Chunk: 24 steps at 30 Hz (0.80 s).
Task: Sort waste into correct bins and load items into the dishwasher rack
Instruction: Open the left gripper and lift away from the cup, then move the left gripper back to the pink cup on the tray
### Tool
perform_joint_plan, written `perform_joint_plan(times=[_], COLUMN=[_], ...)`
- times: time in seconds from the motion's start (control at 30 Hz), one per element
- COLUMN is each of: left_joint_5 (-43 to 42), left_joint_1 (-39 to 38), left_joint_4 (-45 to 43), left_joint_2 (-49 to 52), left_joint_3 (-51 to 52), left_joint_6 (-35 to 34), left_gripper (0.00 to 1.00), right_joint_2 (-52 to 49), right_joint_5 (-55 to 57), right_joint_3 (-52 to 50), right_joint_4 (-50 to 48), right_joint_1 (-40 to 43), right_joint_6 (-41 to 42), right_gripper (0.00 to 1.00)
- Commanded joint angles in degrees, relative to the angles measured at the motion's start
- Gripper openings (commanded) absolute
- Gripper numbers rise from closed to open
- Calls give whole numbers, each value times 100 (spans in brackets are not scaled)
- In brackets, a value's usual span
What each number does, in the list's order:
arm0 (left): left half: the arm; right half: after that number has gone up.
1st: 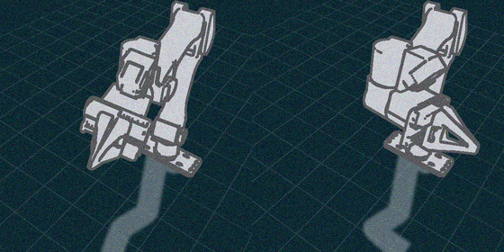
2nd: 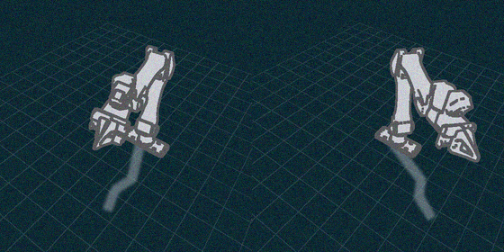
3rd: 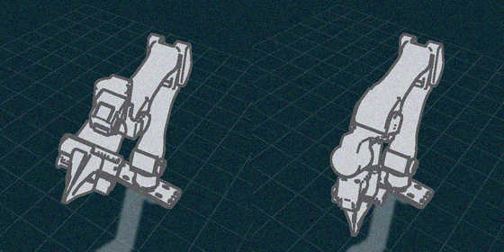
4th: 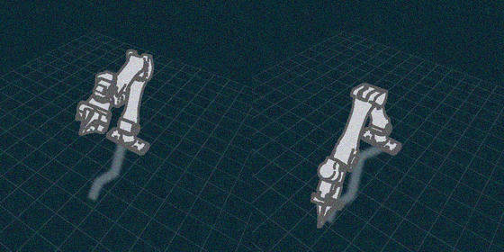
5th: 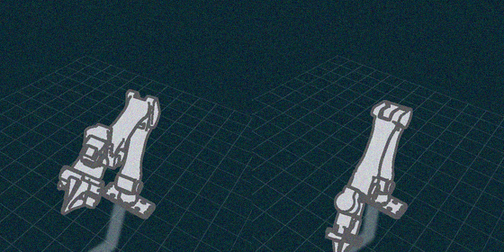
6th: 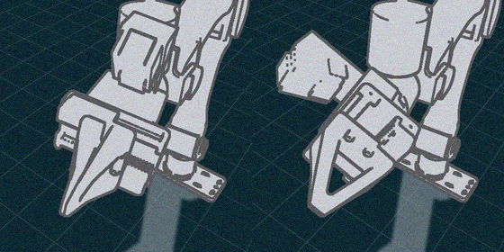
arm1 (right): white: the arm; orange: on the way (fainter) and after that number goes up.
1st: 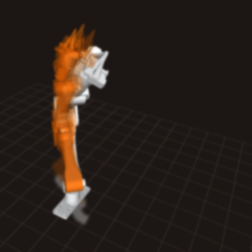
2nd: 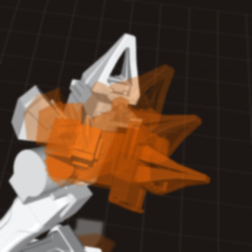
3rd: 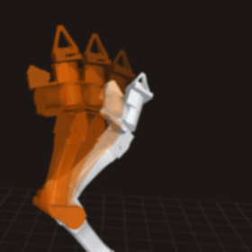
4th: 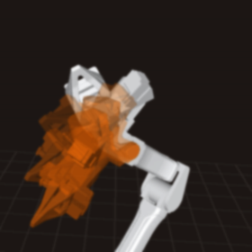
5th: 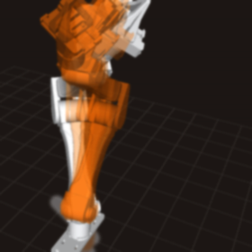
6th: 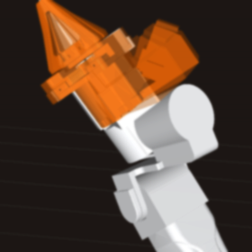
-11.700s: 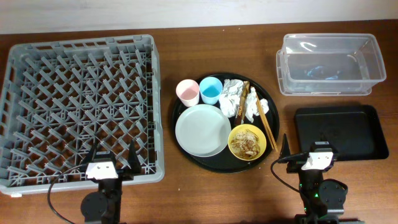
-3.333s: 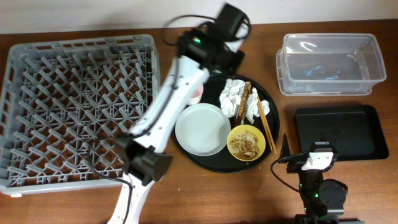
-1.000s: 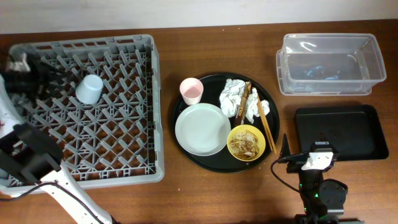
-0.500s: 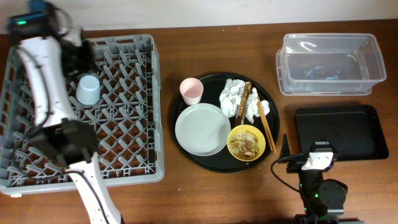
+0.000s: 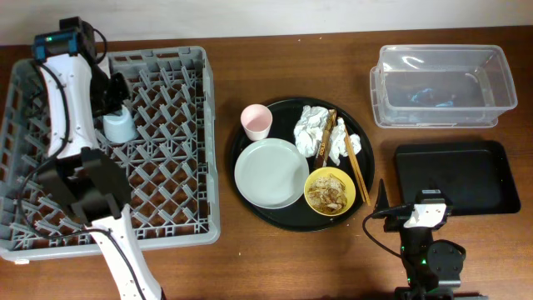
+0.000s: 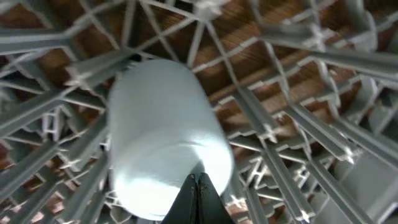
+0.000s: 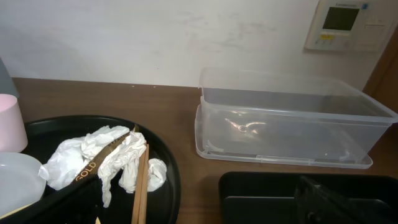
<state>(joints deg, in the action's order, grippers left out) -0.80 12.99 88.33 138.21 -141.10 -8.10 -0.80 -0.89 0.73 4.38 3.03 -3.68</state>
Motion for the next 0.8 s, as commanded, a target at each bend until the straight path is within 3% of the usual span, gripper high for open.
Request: perform_joint_plan(times=[0.0, 0.23, 0.43, 0.5, 0.53, 0.6, 0.63, 0.7, 0.77], left_joint_5=[511, -63, -1950, -2688, -2892, -3195, -3202, -3200, -3141], left_joint_1=[326, 452, 254, 17, -83, -413, -684, -1123, -1589], left_joint_4=[28, 332, 424, 544, 610, 789, 839, 839, 826], left_joint_2=[-2, -247, -778, -817, -817, -800, -796, -793, -793], left_joint_3=[26, -774, -1084, -1084, -1084, -1082, -1082, -1082, -1082], left_joint_6=[-590, -688, -542, -136, 7, 413, 616, 809, 1038], left_gripper=[1, 1, 1, 11, 24, 70, 82, 93, 95], right_joint_2=[44, 44, 44, 44, 44, 44, 44, 44, 44], right_joint_5=[52, 52, 52, 52, 52, 52, 52, 52, 52], right_joint_3=[-42, -42, -42, -42, -42, -42, -42, -42, -42], right_joint_4=[17, 17, 17, 17, 17, 17, 17, 17, 17], right_joint_1=[39, 37, 37, 37, 39, 39, 37, 39, 39], right_joint_6=[-37, -37, -37, -37, -37, -37, -39, -37, -37], right_gripper=[99, 99, 99, 99, 99, 99, 99, 99, 99])
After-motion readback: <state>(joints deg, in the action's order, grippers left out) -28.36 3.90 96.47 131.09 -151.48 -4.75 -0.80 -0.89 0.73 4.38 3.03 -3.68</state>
